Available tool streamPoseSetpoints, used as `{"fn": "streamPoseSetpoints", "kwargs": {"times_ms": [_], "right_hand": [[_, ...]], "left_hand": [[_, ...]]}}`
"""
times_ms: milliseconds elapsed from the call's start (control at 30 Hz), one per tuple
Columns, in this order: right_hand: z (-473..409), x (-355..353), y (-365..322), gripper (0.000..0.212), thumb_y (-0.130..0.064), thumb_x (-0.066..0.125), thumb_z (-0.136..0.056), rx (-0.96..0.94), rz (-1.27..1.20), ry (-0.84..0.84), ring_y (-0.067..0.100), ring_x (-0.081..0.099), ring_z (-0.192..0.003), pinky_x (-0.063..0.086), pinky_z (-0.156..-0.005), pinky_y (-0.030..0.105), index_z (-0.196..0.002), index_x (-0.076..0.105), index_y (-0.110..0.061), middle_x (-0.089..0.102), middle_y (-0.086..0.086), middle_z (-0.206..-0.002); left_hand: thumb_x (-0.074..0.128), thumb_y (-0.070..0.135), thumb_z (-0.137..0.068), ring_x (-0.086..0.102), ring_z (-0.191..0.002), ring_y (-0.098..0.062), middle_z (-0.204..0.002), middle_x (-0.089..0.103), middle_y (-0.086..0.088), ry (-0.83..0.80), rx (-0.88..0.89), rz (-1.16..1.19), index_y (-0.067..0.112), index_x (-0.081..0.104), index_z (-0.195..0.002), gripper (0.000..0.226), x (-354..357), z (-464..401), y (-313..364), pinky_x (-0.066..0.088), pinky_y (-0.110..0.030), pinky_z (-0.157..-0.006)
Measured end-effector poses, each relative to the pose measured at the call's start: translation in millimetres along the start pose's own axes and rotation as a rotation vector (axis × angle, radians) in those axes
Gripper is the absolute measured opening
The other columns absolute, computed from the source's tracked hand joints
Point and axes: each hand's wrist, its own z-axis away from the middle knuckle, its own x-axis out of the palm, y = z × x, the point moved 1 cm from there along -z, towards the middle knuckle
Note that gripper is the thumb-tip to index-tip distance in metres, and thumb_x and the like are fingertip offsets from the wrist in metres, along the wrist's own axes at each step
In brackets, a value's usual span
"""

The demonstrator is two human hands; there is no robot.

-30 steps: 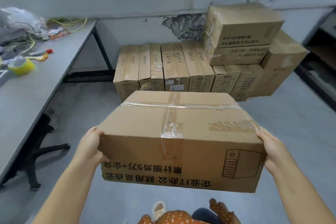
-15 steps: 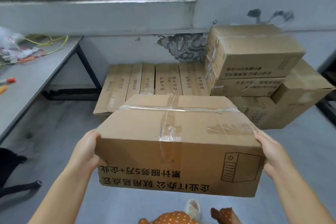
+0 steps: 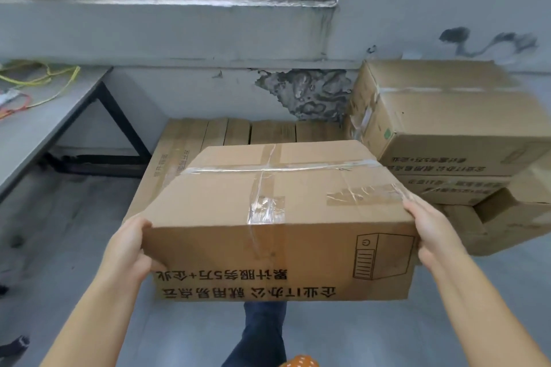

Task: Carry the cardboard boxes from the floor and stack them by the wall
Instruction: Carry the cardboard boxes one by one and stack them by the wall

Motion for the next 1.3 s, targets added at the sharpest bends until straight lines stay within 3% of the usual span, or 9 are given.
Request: {"fn": "streamPoseSetpoints", "kwargs": {"times_ms": [233, 333, 400, 500, 767, 933, 1067, 1133, 1300], "right_hand": [[-117, 74, -40, 0.027, -0.009, 0.046, -0.097, -0.034, 0.010, 0.033, -0.002, 0.069, -0.070, 0.051, -0.050, 0.015, -0.098, 0.068, -0.025, 0.073, -0.016, -0.078], [-174, 98, -49, 0.029, -0.010, 0.046, -0.098, -0.053, 0.029, 0.056, 0.000, 0.067, -0.094, 0.053, -0.080, 0.022, -0.119, 0.064, -0.020, 0.073, -0.016, -0.099], [-210, 107, -49, 0.035, -0.013, 0.045, -0.100, -0.048, 0.033, 0.047, 0.009, 0.059, -0.114, 0.043, -0.102, 0.034, -0.131, 0.057, -0.019, 0.066, -0.010, -0.120], [-265, 115, -38, 0.037, -0.018, 0.042, -0.102, -0.008, 0.038, 0.035, 0.011, 0.053, -0.123, 0.036, -0.109, 0.038, -0.138, 0.051, -0.022, 0.060, -0.009, -0.131], [-337, 100, 44, 0.040, -0.021, 0.038, -0.103, 0.374, 0.134, 0.122, 0.029, 0.050, -0.124, 0.034, -0.106, 0.057, -0.143, 0.044, -0.023, 0.054, 0.003, -0.136], [-348, 88, 72, 0.036, -0.013, 0.045, -0.100, 0.404, 0.268, 0.295, 0.025, 0.054, -0.109, 0.040, -0.092, 0.037, -0.136, 0.049, -0.010, 0.058, 0.011, -0.130], [-344, 91, 81, 0.039, -0.015, 0.053, -0.097, 0.354, 0.392, 0.460, 0.031, 0.054, -0.112, 0.038, -0.084, 0.031, -0.134, 0.047, -0.005, 0.057, 0.015, -0.129], [-342, 97, 82, 0.047, -0.014, 0.055, -0.095, 0.338, 0.382, 0.534, 0.034, 0.053, -0.116, 0.036, -0.082, 0.029, -0.138, 0.039, -0.005, 0.053, 0.017, -0.133], [-344, 103, 82, 0.055, -0.015, 0.054, -0.096, 0.386, 0.265, 0.605, 0.036, 0.049, -0.121, 0.037, -0.083, 0.034, -0.145, 0.029, -0.015, 0.043, 0.015, -0.143]], "left_hand": [[0.046, 0.009, -0.089, 0.045, -0.103, -0.027, -0.114, 0.050, -0.006, 0.007, 0.016, -0.003, 0.017, 0.053, -0.114, 0.028, 105, -98, 79, 0.036, -0.048, -0.081], [0.043, 0.008, -0.091, 0.047, -0.099, -0.024, -0.110, 0.051, -0.005, 0.001, 0.035, 0.002, 0.016, 0.053, -0.112, 0.024, 149, -138, 101, 0.037, -0.053, -0.087], [0.044, 0.010, -0.093, 0.052, -0.093, -0.021, -0.102, 0.058, -0.002, -0.057, 0.042, 0.025, 0.018, 0.057, -0.114, 0.025, 173, -161, 103, 0.039, -0.054, -0.086], [0.043, 0.009, -0.093, 0.056, -0.093, -0.013, -0.101, 0.066, 0.003, -0.131, 0.058, 0.007, 0.023, 0.065, -0.105, 0.028, 209, -197, 98, 0.044, -0.049, -0.081], [0.042, 0.007, -0.100, 0.051, -0.096, -0.023, -0.115, 0.052, -0.012, -0.027, -0.077, -0.170, 0.009, 0.051, -0.120, 0.022, 246, -265, 17, 0.042, -0.042, -0.083], [0.040, 0.000, -0.098, 0.045, -0.108, -0.020, -0.136, 0.049, -0.015, -0.013, -0.162, -0.217, 0.007, 0.044, -0.135, 0.038, 247, -270, -27, 0.036, -0.040, -0.091], [0.038, -0.005, -0.097, 0.047, -0.117, -0.025, -0.145, 0.043, -0.015, 0.033, -0.159, -0.206, 0.008, 0.036, -0.143, 0.047, 261, -271, -38, 0.035, -0.042, -0.097], [0.037, -0.007, -0.097, 0.045, -0.125, -0.027, -0.146, 0.041, -0.015, 0.025, -0.148, -0.206, 0.009, 0.035, -0.145, 0.051, 268, -275, -37, 0.034, -0.044, -0.102], [0.038, -0.009, -0.095, 0.046, -0.112, -0.023, -0.143, 0.043, -0.014, -0.009, -0.123, -0.293, 0.012, 0.036, -0.143, 0.052, 282, -281, -38, 0.039, -0.044, -0.098]]}}
